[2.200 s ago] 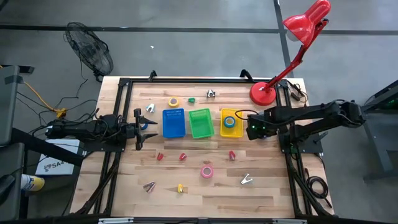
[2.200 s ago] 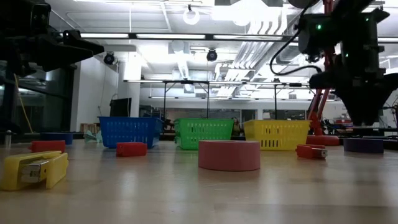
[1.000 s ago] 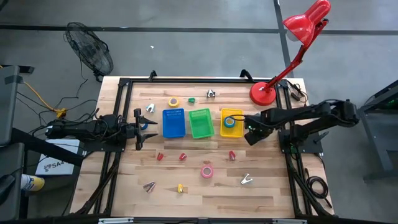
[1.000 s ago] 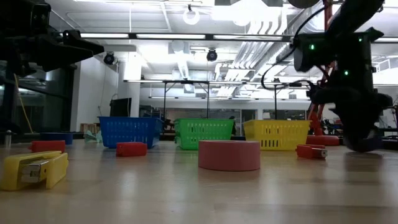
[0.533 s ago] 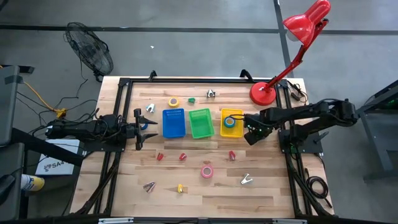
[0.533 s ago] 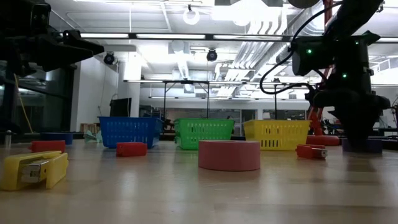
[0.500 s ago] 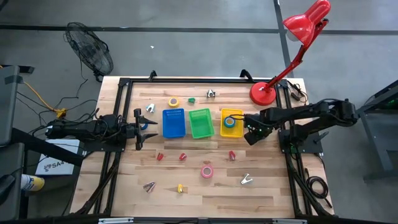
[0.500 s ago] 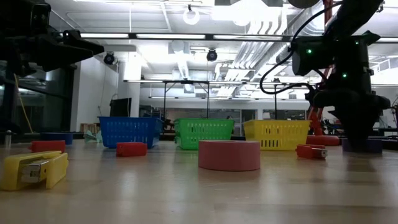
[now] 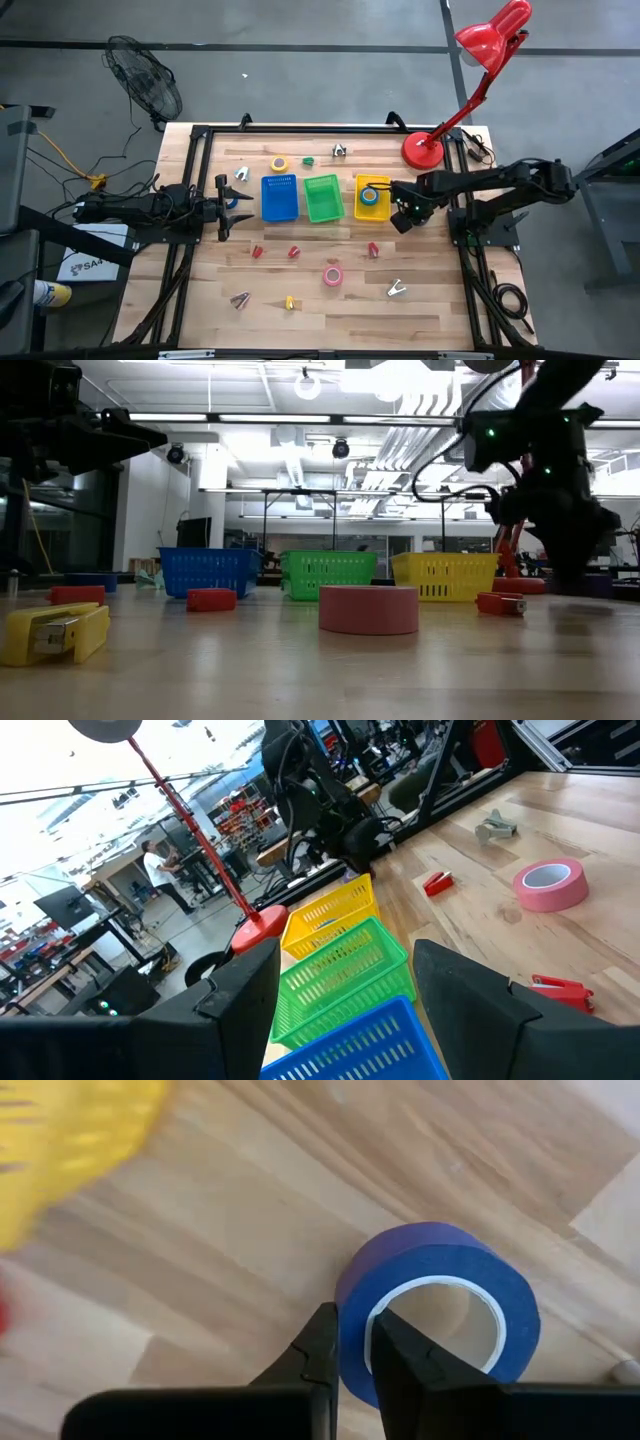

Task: Pick and place Stapler, Stapler remover, tape
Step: Put the purple tape into the yellow bin

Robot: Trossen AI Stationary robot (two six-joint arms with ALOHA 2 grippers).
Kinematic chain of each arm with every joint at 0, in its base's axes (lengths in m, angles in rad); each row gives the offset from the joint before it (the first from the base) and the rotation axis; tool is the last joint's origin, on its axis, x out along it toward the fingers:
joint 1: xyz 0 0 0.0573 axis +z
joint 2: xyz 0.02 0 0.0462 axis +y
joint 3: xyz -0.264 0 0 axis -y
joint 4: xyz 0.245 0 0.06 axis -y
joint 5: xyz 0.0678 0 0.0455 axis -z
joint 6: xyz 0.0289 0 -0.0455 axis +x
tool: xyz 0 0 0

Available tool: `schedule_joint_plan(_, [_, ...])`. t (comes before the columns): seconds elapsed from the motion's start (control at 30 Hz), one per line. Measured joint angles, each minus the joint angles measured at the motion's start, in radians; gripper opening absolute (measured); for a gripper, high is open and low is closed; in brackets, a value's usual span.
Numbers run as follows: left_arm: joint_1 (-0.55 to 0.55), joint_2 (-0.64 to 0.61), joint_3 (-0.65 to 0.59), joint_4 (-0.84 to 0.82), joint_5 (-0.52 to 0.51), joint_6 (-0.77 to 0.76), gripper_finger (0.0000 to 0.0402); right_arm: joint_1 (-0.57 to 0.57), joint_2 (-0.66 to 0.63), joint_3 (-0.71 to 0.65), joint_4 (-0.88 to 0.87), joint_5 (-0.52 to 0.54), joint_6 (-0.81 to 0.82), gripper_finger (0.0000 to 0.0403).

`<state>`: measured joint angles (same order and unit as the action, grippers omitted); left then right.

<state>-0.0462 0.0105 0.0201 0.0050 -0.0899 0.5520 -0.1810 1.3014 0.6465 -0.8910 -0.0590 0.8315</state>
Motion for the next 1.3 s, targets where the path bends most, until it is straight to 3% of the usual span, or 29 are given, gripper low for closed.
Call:
schedule_joint_plan(0.37, [0.000,0.000,0.000,0.000,0.000,0.000,0.0227,0.000,0.000,0.281,-0.113,-0.020,-0.163,0.0028])
schedule_joint_plan(0.6, [0.000,0.000,0.000,0.000,0.000,0.000,0.0227,-0.006,0.056,0.411,-0.107,-0.164,-0.399,0.0028])
schedule_joint_plan(0.97, [0.000,0.000,0.000,0.000,0.000,0.000,0.0227,-0.089,0.259,0.543,-0.107,-0.426,-0.711,0.0028])
schedule_joint_plan(1.3, [0.000,0.000,0.000,0.000,0.000,0.000,0.0227,-0.179,0.379,0.570,-0.119,-0.523,-0.839,0.0028])
